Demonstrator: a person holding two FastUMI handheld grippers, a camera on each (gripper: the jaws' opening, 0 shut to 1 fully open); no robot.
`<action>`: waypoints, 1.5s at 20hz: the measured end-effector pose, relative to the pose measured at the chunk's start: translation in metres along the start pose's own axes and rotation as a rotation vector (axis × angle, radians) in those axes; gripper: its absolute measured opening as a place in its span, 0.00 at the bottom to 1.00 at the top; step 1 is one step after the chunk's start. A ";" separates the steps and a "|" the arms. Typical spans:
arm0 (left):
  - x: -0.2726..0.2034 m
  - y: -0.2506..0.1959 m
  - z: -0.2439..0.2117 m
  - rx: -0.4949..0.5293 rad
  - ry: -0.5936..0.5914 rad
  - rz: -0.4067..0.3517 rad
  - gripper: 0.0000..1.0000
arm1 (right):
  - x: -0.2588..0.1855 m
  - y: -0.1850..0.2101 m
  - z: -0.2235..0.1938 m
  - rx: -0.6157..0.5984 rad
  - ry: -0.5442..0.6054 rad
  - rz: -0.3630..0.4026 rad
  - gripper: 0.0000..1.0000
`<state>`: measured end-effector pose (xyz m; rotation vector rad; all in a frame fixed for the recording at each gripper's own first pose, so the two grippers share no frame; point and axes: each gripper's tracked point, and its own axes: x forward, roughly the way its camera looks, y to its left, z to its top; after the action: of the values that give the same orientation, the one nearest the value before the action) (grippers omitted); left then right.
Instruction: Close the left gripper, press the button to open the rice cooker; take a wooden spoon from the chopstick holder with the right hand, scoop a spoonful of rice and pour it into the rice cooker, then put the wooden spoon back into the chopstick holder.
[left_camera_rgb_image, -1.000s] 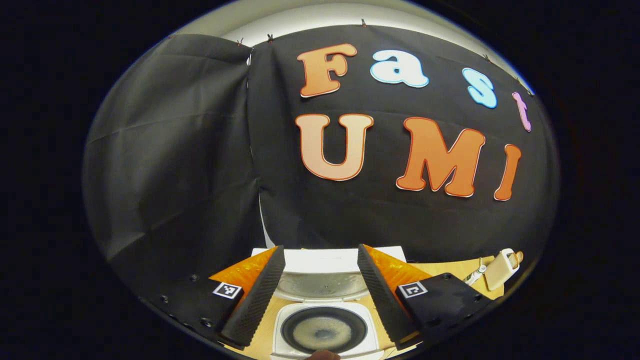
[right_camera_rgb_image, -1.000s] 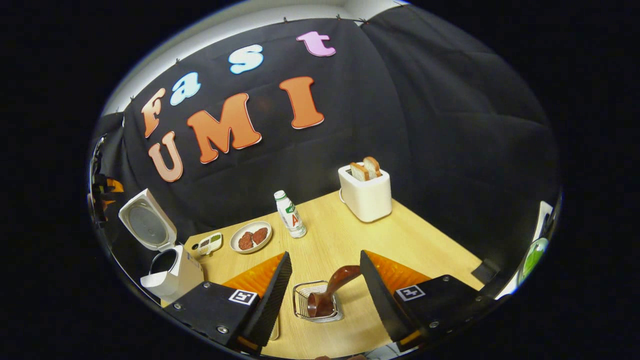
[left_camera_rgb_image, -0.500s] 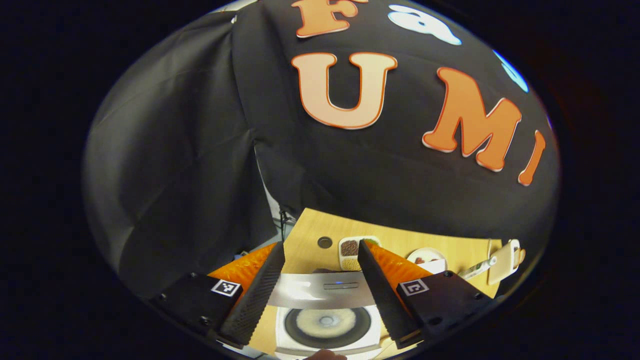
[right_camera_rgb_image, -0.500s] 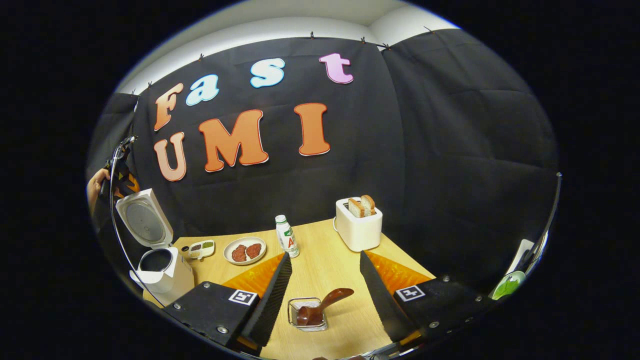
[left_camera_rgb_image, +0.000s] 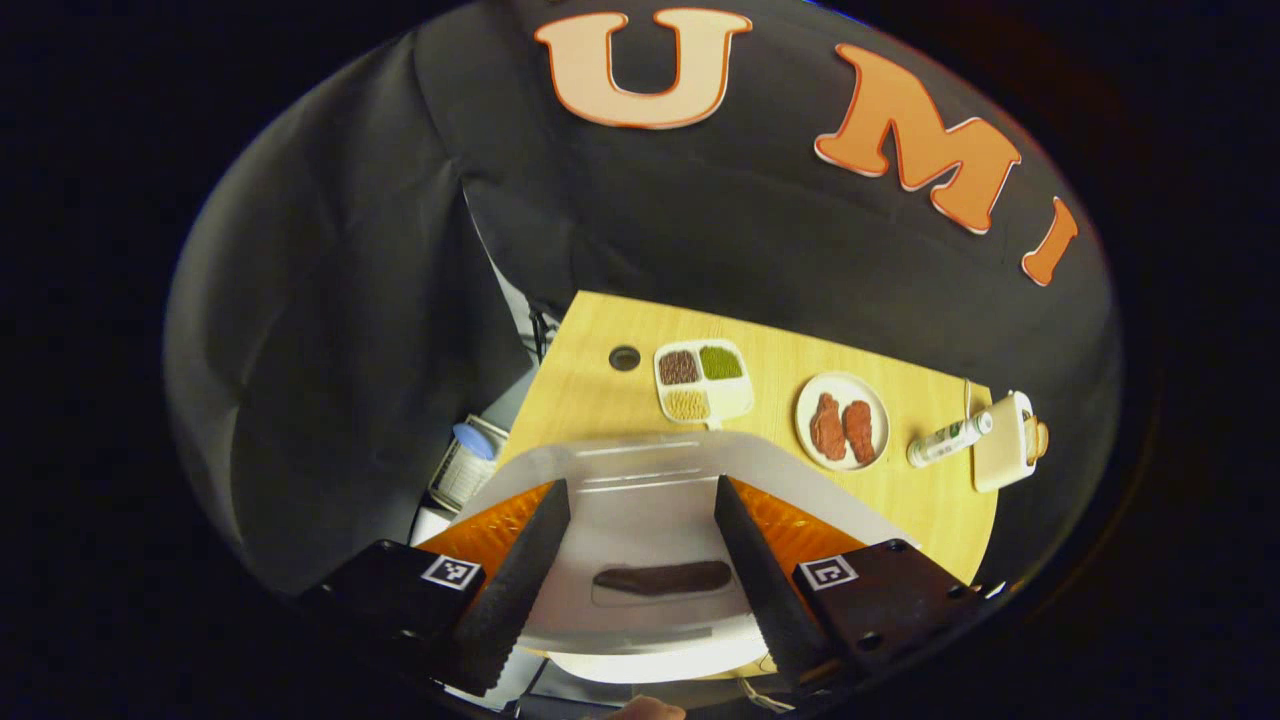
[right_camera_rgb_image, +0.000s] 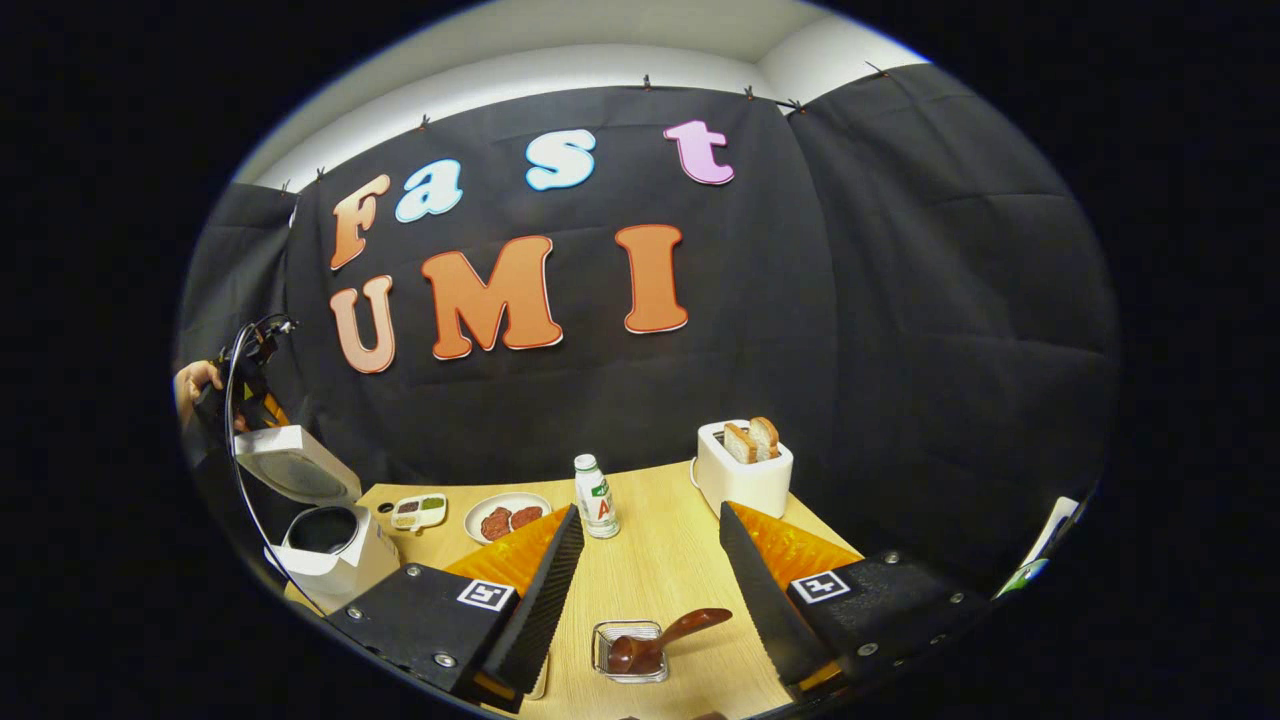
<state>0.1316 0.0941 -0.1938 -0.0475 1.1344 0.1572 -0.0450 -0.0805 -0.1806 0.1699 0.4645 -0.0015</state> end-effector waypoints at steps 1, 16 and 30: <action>0.001 -0.001 -0.013 0.003 0.020 -0.002 0.99 | 0.002 0.004 0.001 -0.009 0.005 0.010 0.86; 0.051 -0.012 -0.119 -0.095 0.214 0.001 1.00 | 0.014 0.066 0.003 -0.156 0.009 0.163 0.86; -0.109 -0.023 0.011 0.018 -0.830 -0.023 1.00 | 0.012 0.126 0.105 -0.170 -0.286 0.197 0.85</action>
<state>0.0999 0.0613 -0.0920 0.0220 0.3065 0.1265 0.0173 0.0273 -0.0725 0.0467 0.1599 0.2043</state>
